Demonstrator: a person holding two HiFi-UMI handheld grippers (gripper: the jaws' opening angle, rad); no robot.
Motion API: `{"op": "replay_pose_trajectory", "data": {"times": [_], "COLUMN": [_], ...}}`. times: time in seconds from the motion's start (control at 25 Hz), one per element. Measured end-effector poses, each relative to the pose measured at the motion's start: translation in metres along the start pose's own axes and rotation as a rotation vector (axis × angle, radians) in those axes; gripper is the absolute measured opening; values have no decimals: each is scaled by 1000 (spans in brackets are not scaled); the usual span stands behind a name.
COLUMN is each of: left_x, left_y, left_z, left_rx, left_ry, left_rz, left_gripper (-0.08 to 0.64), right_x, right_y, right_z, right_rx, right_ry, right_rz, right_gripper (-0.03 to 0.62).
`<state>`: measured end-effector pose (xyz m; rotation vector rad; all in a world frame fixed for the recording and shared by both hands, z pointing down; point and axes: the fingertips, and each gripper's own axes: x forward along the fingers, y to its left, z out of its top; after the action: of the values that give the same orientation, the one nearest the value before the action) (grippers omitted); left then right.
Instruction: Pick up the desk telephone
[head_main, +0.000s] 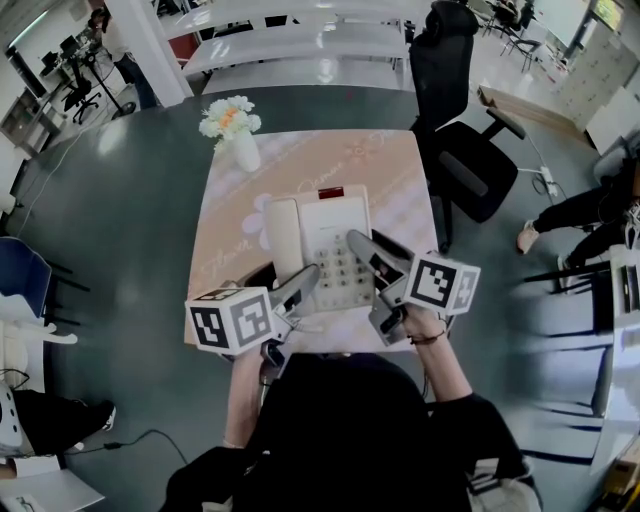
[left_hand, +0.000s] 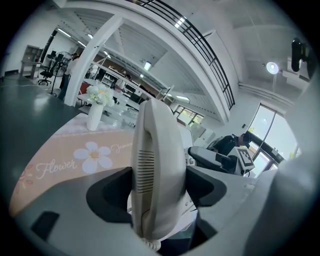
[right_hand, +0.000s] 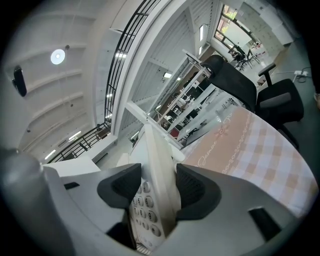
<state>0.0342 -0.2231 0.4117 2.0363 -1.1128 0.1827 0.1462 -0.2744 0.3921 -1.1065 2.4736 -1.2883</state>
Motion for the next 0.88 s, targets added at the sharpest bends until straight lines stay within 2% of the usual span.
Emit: {"op": "replay_pose_trajectory", "data": {"times": [0.12,0.2,0.4,0.52,0.68,0.88], "left_x": [-2,-1,0,-1,-1,1], "left_y": [-1,0,0,-2,-2,1], "left_z": [0,-1,-2,-2,-2,-4], "left_rx": [3,1,-3,-4,-5,-13], "left_ry": [-7,-9,-6,-5,-4,-2], "left_rz": [0,-1,-2,0,1,1], "left_gripper": [325,325,325,324,325,324], "right_x": [5,6,3,3,3,1], "right_y": [12,13,6,11,11,2], "right_z": [1,0,-2,0,0,-2], "right_rx": [-6,-6,-2,2,6,5], "right_ry": [-20,-22,-12,-16,-16,-2], "right_rz": [80,94,56,89,90,31], "right_gripper": [207,207,207,207,207,207]}}
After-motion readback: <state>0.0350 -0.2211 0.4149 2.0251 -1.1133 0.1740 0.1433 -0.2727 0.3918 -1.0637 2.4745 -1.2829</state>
